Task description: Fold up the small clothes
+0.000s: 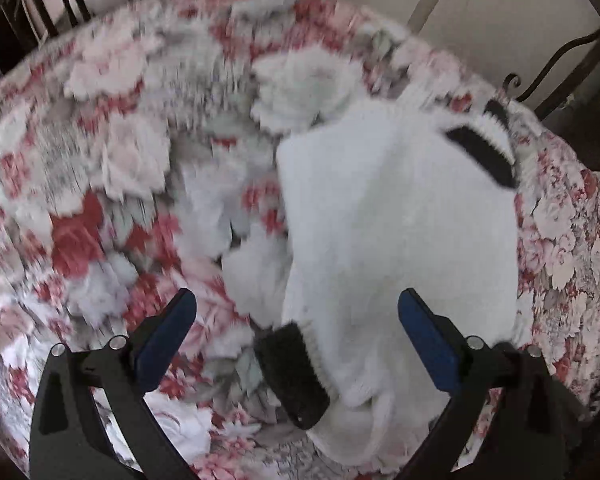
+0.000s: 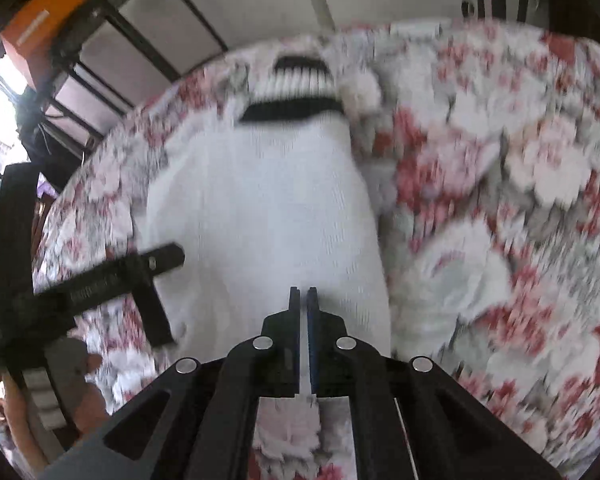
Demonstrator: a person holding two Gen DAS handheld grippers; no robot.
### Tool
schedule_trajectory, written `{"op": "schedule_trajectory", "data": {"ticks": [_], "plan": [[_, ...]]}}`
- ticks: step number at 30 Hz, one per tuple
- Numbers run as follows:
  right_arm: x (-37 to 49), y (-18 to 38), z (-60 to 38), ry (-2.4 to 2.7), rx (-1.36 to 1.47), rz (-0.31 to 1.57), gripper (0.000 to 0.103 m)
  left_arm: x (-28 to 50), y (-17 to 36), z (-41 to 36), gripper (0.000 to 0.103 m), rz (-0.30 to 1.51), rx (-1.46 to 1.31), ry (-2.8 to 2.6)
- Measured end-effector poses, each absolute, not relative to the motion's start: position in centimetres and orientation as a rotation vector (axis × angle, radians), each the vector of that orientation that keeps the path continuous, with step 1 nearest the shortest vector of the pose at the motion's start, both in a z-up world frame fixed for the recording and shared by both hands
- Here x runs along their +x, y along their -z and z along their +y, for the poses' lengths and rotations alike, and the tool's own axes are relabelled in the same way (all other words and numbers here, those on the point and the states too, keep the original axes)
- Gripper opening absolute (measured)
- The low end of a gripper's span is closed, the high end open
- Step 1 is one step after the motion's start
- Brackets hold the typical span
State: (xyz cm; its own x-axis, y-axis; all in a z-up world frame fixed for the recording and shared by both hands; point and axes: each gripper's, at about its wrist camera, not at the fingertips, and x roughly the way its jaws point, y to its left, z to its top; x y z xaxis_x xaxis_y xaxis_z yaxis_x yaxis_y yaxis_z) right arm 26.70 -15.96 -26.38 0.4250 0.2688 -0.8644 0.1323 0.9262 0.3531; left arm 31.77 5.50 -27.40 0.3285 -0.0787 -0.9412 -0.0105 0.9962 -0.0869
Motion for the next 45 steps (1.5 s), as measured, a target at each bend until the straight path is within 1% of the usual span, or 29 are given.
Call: {"op": "schedule_trajectory", "data": {"ticks": [5,7,12,17,19,24,28,29,31,32,38,41,45], "plan": [[29.7,26.5,-16.2,-0.082,0.401,1.105,0.005,32.1,28.3,4.9,0.098,1.166,0.008,-0.037],[31.0,26.8,-15.9,-0.082,0.38,1.091,0.002,33.3,28.7,4.4,0.099,1.171,0.028,-0.046],[33.4,28.9,-15.8,-0.095,0.364,1.142,0.002,34.3,30.5,5.7,0.099,1.234,-0.13,-0.023],[33.4,28.2,-16.4,-0.104,0.409,1.144,0.002,34.2,30.4,6.1,0.099,1.233,-0.134,-0.017],[32.8,27.3,-16.9,-0.106,0.428,1.129,0.006,34.1,29.3,6.2,0.099,1.216,-0.104,-0.024],[32.3,24.9,-16.9,-0.121,0.443,1.072,0.006,34.3,26.8,5.2,0.099,1.145,-0.049,-0.018],[32.4,23.8,-16.8,-0.131,0.437,1.039,0.008,34.5,25.8,4.6,0.099,1.111,-0.024,-0.012],[32.4,23.7,-16.8,-0.126,0.432,1.036,0.011,34.5,25.9,4.5,0.099,1.109,-0.015,-0.015],[32.5,23.8,-16.9,-0.119,0.433,1.034,0.019,34.7,26.1,4.2,0.099,1.115,-0.009,-0.019],[32.5,23.9,-17.0,-0.115,0.436,1.036,0.021,34.8,26.3,4.2,0.099,1.12,-0.011,-0.018],[32.5,24.8,-16.8,-0.113,0.435,1.056,0.021,34.5,28.2,4.6,0.099,1.17,0.0,-0.047],[32.6,24.6,-16.7,-0.118,0.43,1.05,0.021,35.0,28.0,5.8,0.099,1.178,-0.094,-0.03],[33.4,23.9,-17.1,-0.109,0.441,1.019,0.021,36.6,27.4,6.4,0.099,1.159,-0.153,-0.02]]}}
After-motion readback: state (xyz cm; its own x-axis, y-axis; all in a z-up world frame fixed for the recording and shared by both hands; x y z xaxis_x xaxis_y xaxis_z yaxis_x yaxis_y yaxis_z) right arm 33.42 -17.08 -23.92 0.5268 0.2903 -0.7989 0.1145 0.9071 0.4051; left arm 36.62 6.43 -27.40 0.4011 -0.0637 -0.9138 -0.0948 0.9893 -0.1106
